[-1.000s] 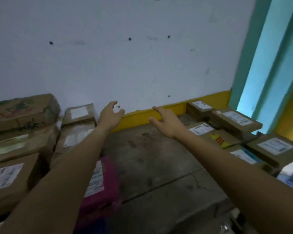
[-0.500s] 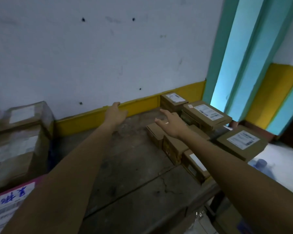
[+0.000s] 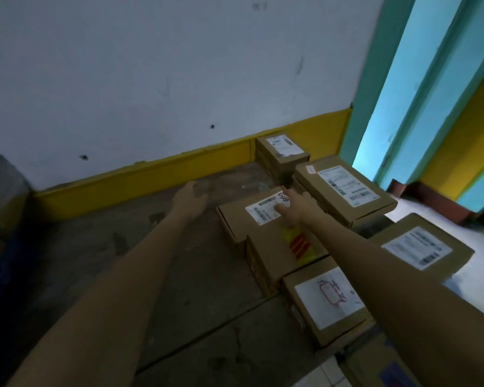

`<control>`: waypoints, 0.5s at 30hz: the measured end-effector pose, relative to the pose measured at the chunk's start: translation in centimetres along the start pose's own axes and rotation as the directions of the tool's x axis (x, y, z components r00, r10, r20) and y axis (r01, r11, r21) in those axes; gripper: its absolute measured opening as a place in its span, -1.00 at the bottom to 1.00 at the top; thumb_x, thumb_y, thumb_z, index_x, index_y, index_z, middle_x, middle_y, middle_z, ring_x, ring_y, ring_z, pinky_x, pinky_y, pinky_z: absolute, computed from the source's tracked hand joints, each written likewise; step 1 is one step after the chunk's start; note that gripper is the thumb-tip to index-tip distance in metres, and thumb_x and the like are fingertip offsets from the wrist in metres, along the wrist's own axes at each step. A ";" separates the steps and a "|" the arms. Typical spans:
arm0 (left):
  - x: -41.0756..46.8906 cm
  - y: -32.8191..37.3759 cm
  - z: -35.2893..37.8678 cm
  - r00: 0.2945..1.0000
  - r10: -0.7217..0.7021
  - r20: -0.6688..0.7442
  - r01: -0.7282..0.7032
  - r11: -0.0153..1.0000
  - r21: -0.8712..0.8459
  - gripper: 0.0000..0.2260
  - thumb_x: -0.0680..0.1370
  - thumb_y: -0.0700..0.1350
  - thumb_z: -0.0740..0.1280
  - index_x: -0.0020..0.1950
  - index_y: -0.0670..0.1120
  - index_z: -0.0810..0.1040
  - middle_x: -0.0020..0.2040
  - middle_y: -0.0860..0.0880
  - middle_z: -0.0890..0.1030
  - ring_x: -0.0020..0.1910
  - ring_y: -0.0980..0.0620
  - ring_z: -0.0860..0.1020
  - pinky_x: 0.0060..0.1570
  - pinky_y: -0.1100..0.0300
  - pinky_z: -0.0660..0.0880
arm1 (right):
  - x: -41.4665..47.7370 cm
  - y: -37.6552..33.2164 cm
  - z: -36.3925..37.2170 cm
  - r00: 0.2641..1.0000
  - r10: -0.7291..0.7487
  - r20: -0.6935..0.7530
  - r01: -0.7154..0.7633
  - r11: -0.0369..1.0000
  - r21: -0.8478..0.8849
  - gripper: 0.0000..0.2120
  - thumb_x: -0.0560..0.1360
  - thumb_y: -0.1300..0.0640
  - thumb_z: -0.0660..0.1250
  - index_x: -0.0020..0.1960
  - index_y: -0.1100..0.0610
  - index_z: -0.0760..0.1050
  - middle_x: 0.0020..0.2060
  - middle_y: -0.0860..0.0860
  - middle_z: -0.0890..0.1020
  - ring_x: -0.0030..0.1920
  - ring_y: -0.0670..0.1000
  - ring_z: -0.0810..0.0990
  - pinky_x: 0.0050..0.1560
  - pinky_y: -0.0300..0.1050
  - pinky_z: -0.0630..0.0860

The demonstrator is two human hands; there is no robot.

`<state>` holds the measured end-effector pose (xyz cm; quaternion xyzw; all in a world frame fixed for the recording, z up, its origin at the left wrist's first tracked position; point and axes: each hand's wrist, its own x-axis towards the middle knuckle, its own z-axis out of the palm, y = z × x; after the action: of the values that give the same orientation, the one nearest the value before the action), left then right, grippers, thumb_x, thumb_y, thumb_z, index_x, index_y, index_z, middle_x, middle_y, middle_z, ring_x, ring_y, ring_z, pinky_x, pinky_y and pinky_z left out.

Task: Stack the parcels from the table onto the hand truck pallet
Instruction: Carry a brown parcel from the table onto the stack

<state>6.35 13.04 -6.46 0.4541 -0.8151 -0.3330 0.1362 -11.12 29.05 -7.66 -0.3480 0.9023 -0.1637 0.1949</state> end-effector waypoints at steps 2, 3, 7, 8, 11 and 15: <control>1.0 0.2 1.8 0.999 -0.028 0.017 0.028 1.000 -0.003 -0.53 0.60 -0.10 0.22 0.46 -0.21 0.21 0.44 -0.21 0.32 0.38 -0.20 0.33 0.24 0.05 0.33 | 1.8 0.9 0.3 0.999 0.022 0.025 -0.021 0.999 -0.031 -0.40 0.55 -0.12 0.16 0.51 -0.03 0.04 0.44 0.21 0.19 0.41 0.26 0.22 0.38 0.21 0.24; 1.5 0.4 2.7 0.999 -0.045 0.031 0.045 0.999 0.005 -0.54 0.60 -0.10 0.21 0.46 -0.21 0.22 0.44 -0.21 0.33 0.38 -0.19 0.34 0.25 0.04 0.33 | 2.8 1.3 0.4 0.999 0.021 0.037 -0.020 0.999 -0.040 -0.42 0.55 -0.11 0.16 0.50 -0.01 0.08 0.44 0.21 0.20 0.41 0.26 0.22 0.38 0.21 0.23; 3.4 0.4 6.6 0.993 -0.104 0.057 0.105 0.994 -0.007 -0.49 0.58 -0.13 0.25 0.49 -0.20 0.19 0.45 -0.21 0.32 0.42 -0.18 0.31 0.34 0.02 0.30 | 5.9 2.3 0.8 0.994 0.000 0.111 0.010 0.996 -0.093 -0.52 0.56 -0.08 0.15 0.42 0.07 0.20 0.40 0.22 0.25 0.38 0.25 0.27 0.34 0.19 0.28; 3.8 0.4 7.4 0.991 -0.117 0.065 0.118 0.993 0.000 -0.48 0.58 -0.14 0.25 0.49 -0.19 0.18 0.45 -0.22 0.31 0.43 -0.18 0.29 0.37 0.01 0.30 | 6.5 2.4 1.0 0.990 -0.002 0.137 0.017 0.994 -0.107 -0.51 0.56 -0.07 0.14 0.43 0.07 0.19 0.39 0.22 0.25 0.36 0.24 0.30 0.32 0.17 0.30; 4.4 0.1 9.7 0.976 -0.186 0.116 0.184 0.983 0.026 -0.47 0.58 -0.09 0.23 0.51 -0.13 0.15 0.47 -0.25 0.23 0.46 -0.20 0.21 0.40 0.01 0.26 | 7.5 2.7 1.7 0.976 0.018 0.217 0.015 0.989 -0.148 -0.44 0.56 -0.07 0.15 0.48 0.08 0.08 0.40 0.23 0.19 0.35 0.25 0.29 0.31 0.14 0.32; 5.1 -0.3 11.5 0.963 -0.228 0.146 0.223 0.974 0.046 -0.45 0.60 -0.01 0.19 0.54 -0.05 0.06 0.52 -0.21 0.11 0.50 -0.22 0.08 0.41 0.03 0.16 | 8.2 2.9 2.3 0.968 -0.012 0.253 0.046 0.990 -0.130 -0.37 0.55 -0.08 0.16 0.51 0.06 -0.02 0.43 0.26 0.10 0.40 0.29 0.18 0.33 0.17 0.28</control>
<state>-2.33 13.48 -15.62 0.5196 -0.7708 -0.3674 0.0290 -17.29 25.08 -12.90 -0.3915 0.8742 -0.0597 0.2811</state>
